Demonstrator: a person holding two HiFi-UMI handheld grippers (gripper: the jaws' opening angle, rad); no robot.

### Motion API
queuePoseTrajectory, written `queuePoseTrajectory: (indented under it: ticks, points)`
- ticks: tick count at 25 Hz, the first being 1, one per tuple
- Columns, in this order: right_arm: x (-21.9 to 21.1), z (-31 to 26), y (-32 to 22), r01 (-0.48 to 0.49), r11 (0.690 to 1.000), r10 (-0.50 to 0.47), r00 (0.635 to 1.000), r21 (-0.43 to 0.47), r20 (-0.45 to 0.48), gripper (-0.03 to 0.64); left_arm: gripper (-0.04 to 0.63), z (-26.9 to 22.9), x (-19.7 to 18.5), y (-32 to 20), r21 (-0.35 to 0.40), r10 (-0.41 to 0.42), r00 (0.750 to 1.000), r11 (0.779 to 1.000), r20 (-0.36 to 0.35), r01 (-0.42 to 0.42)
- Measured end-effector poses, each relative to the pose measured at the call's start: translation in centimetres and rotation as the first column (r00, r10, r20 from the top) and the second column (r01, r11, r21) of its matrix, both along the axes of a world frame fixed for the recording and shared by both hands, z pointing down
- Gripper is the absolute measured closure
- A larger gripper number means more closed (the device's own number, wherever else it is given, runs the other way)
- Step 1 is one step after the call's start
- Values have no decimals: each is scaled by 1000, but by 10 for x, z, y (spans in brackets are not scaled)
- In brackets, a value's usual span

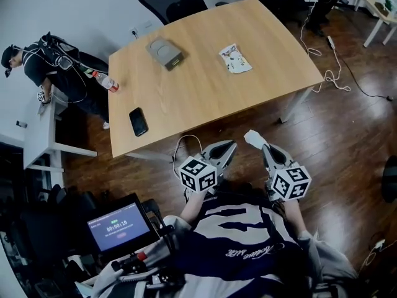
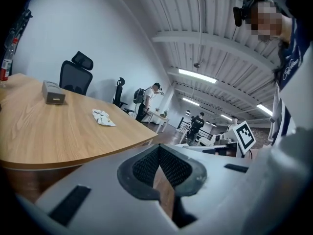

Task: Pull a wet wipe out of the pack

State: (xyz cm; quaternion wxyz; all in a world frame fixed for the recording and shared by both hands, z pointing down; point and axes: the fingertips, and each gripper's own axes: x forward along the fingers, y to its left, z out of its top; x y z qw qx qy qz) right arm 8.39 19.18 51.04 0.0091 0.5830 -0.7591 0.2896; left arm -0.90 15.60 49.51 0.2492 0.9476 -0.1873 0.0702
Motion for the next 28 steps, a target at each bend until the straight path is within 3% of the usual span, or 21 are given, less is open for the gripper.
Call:
queuePoseTrajectory:
  ticks: [6,13,19,28]
  points:
    - [-10,-5,-9,-50,999,50,999,18,2,614,592,-7,-12,-15,26,33,999,999,-8,-33]
    - [-52,-15,-33,-81,996,81,997,42,5,614,592,-14,-62,-39,62,35,999,997,1,-35]
    - [-102,-23,-56,-88,996,89,996,25,-5,614,592,-22,-112,-68,50,34,999,998,-16,-33]
    - [-137,-1,-52,-111,994,111,993,24,-31,614,592,-4,-141,-72,60,68,997,996,-25,-66]
